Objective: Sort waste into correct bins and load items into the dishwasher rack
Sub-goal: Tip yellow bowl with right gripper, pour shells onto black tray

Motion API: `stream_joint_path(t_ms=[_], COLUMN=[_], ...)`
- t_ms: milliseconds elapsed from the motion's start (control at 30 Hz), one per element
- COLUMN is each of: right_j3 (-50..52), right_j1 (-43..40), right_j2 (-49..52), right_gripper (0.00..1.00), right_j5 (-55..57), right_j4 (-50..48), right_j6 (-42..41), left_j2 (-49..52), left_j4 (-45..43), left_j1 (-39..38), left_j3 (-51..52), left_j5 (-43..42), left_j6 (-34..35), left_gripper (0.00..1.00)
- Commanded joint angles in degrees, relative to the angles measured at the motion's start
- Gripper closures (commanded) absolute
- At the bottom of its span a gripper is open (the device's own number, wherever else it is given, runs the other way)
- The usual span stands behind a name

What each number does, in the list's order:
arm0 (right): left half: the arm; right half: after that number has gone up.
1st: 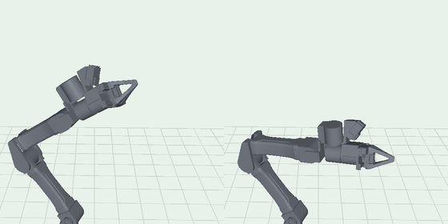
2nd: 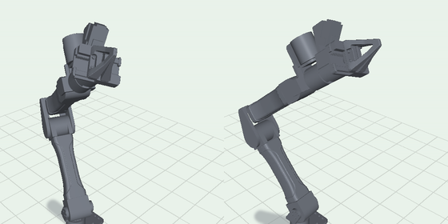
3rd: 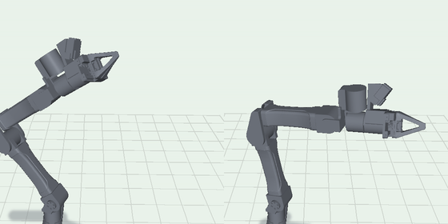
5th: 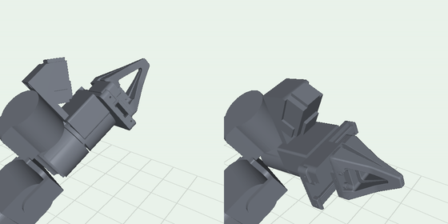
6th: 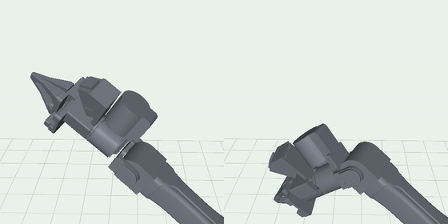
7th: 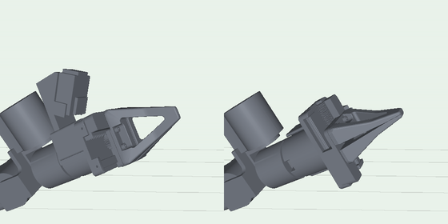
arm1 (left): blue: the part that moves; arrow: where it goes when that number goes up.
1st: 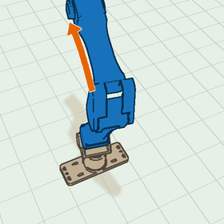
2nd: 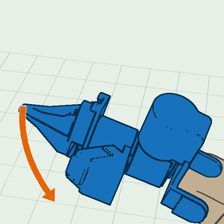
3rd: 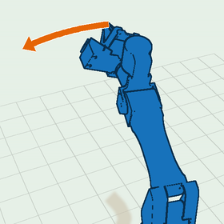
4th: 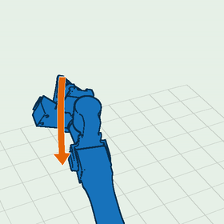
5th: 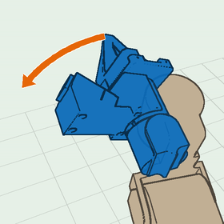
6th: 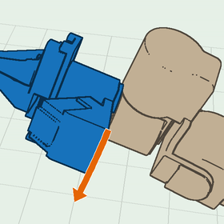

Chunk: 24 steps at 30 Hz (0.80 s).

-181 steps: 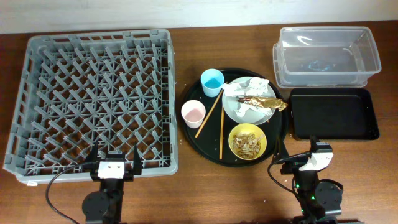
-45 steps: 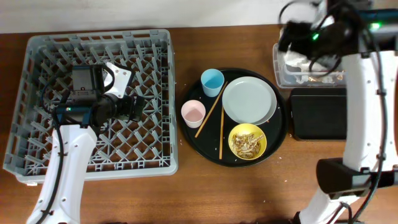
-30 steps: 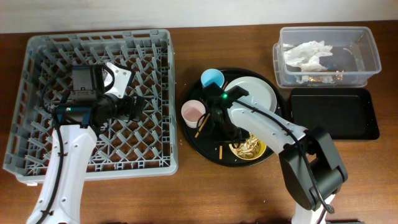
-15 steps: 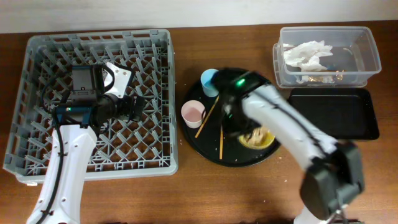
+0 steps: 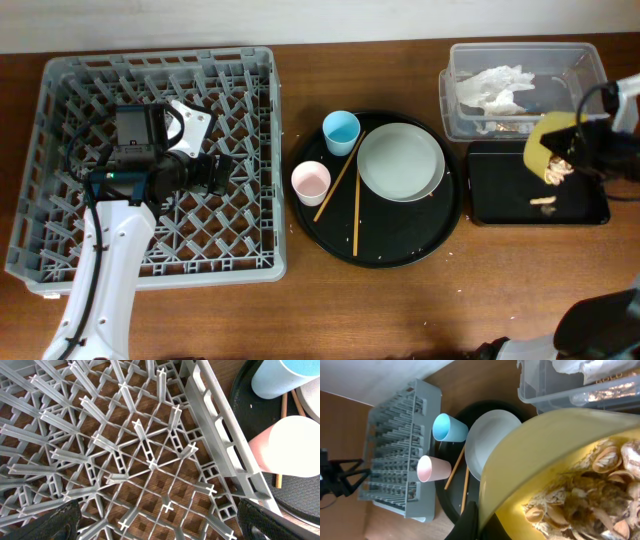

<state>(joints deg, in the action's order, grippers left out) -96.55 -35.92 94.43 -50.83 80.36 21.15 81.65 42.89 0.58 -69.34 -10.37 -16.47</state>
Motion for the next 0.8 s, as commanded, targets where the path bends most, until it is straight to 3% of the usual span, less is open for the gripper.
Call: stream_joint_path(t_ms=[0,100,233,533,767], right_j3=[6.38,15.39,19.1,19.15,21.03], right_j1=[-3.26,-4.24,-4.31,-6.8,-9.18], right_j2=[1.88,5.73,11.72,15.63,15.67], right_gripper=[0.96,0.96,0.96,0.96,0.96], right_j5=[-8.96,-14.73,-15.02,-19.96,-28.81], right_j4=[-3.76,-13.99,-19.76,-24.7,-22.36], right_j6=[8.31,8.66,8.66,8.41,5.29], left_j2=[0.11,0.09,0.09,0.09,0.09], left_j4=[-0.15,-0.15,-0.15,-0.15,-0.15], left_j1=[0.35,0.35,0.35,0.35,0.35], left_j3=[-0.9,-0.9,-0.9,-0.9,-0.9], left_j5=[-0.81,-0.79,-0.81,-0.79,-0.81], left_j6=[0.55,0.55,0.55,0.52,0.55], left_gripper=[0.01,0.01,0.01,0.01,0.01])
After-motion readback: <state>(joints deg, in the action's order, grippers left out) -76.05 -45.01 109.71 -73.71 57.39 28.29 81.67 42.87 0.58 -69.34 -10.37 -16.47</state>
